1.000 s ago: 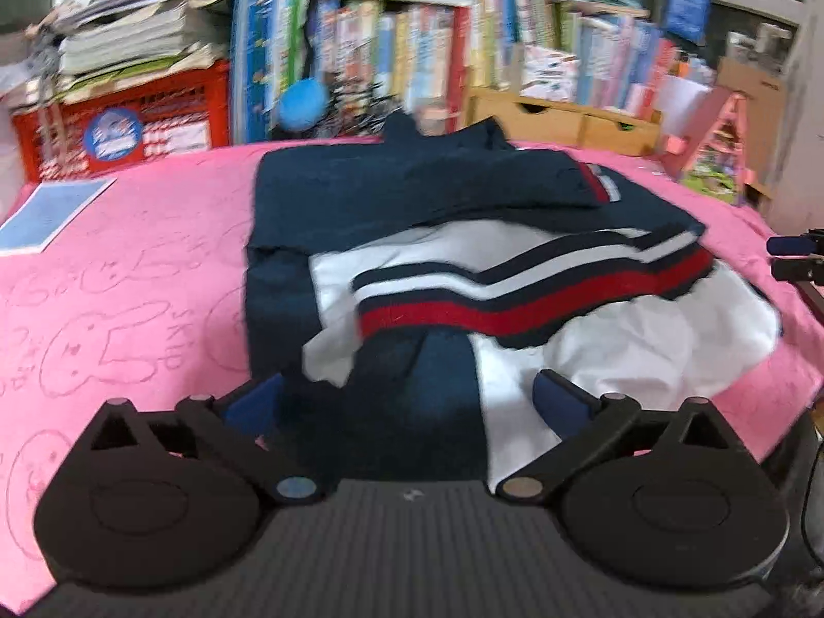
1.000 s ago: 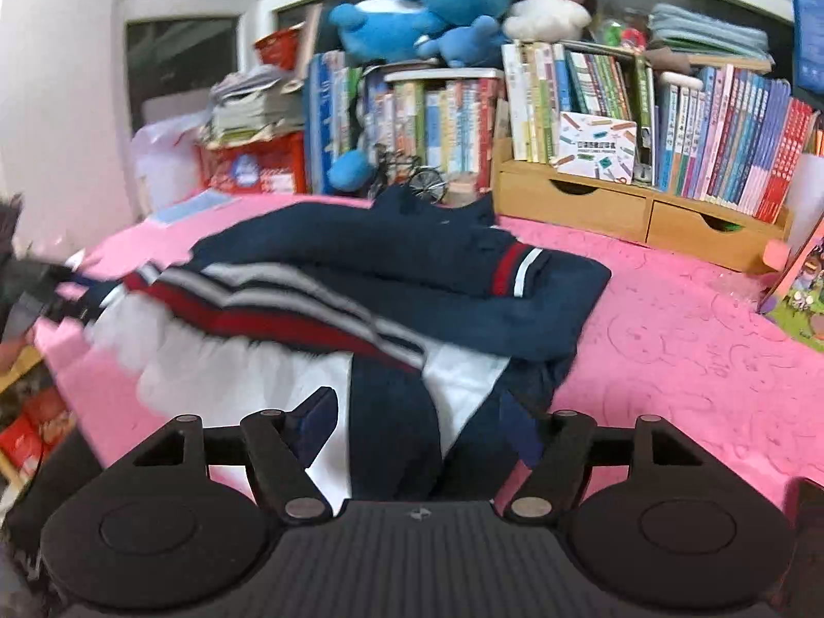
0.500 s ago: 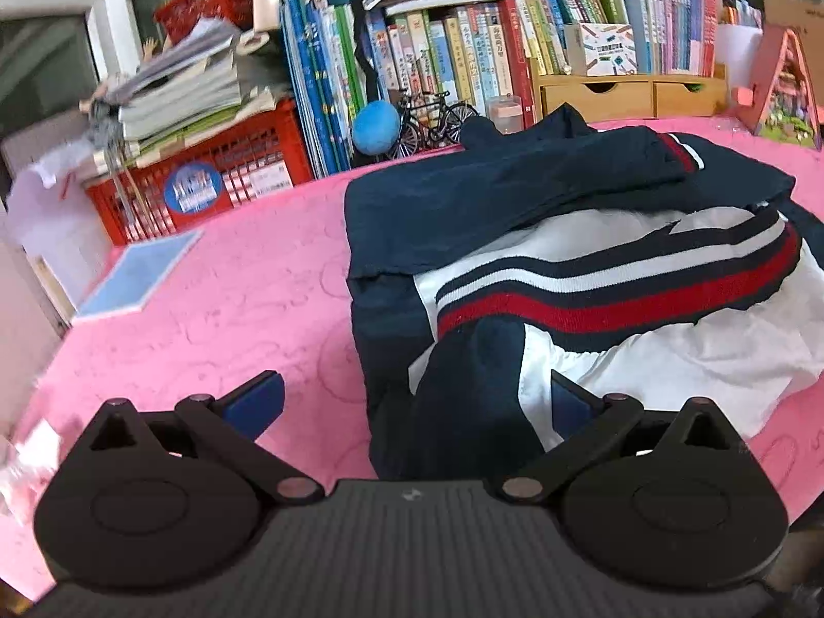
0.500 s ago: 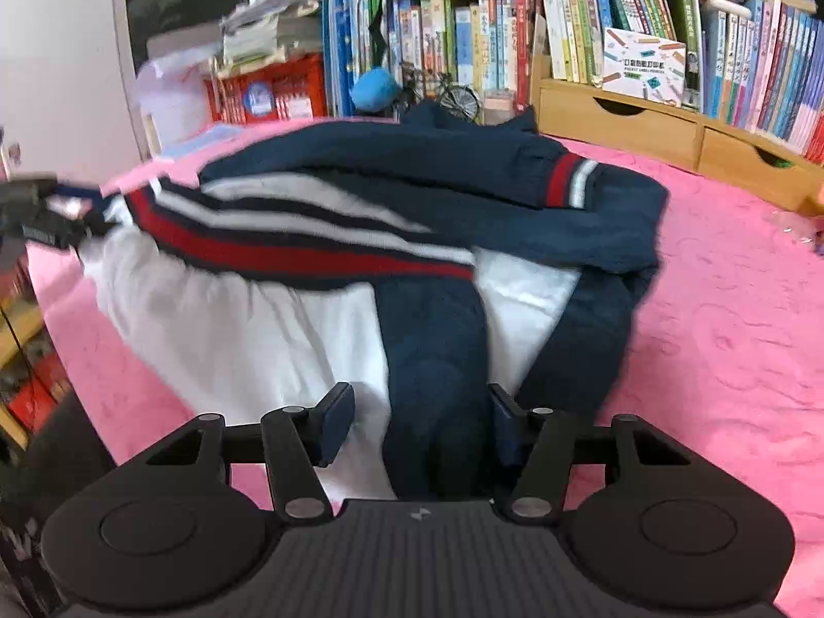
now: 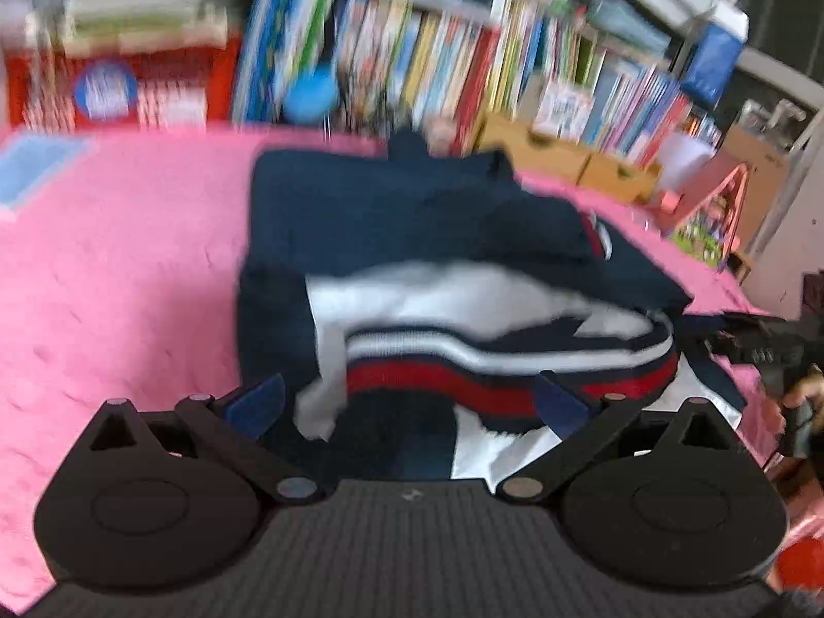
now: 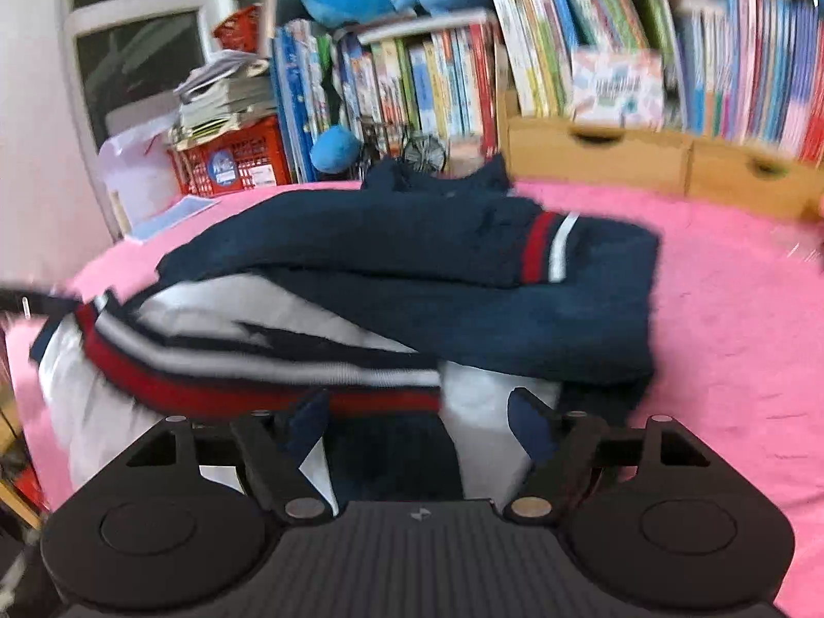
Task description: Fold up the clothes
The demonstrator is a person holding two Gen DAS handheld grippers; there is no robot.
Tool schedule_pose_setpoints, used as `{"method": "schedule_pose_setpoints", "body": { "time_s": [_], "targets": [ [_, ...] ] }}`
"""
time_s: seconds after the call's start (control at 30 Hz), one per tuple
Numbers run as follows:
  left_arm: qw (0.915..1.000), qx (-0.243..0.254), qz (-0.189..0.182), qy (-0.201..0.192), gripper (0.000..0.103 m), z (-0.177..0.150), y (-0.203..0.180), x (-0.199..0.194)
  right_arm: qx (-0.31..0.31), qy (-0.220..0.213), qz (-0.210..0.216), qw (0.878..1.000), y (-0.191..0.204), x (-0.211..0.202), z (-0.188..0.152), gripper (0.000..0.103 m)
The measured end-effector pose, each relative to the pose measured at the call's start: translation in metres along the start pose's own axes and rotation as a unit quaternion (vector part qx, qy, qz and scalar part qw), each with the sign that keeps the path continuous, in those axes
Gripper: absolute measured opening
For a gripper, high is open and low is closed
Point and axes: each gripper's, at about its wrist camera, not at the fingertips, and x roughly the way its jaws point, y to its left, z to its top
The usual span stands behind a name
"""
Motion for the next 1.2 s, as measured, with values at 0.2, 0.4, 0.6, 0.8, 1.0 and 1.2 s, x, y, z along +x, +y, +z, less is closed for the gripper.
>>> {"method": "schedule_pose_setpoints", "body": {
  "time_s": [0.2, 0.4, 0.6, 0.8, 1.0, 1.2],
  "targets": [
    [0.9986, 0.016, -0.033, -0.037, 0.07, -0.001, -0.017, -0.013, -0.019, -0.069, 0.004, 0.997, 0.02, -0.018, -0.003, 0.018],
    [0.9849, 0.026, -0.117, -0.125, 0.064, 0.006, -0.021, -0.06, -0.093, -0.189, 0.023, 0.977, 0.043, -0.092, -0.01, 0.018],
    [0.9945, 0.02, -0.066, -0.079, 0.072, -0.006, -0.02, -0.047, -0.101, -0.088, -0.022, 0.991, 0.035, -0.077, -0.035, 0.018],
    [0.9913, 0.098, -0.048, -0.074, 0.09, 0.013, -0.06, -0.034, -0.086, -0.084, -0.012, 0.993, 0.036, -0.083, -0.056, 0.018],
    [0.9824, 0.179, -0.044, -0.032, 0.1, 0.027, -0.116, 0.018, -0.071, -0.149, 0.042, 0.985, 0.035, -0.125, -0.052, 0.018],
    [0.9657, 0.249, -0.031, 0.066, 0.101, -0.009, -0.139, 0.064, -0.074, -0.158, 0.029, 0.984, 0.035, -0.142, -0.048, 0.019]
  ]
}}
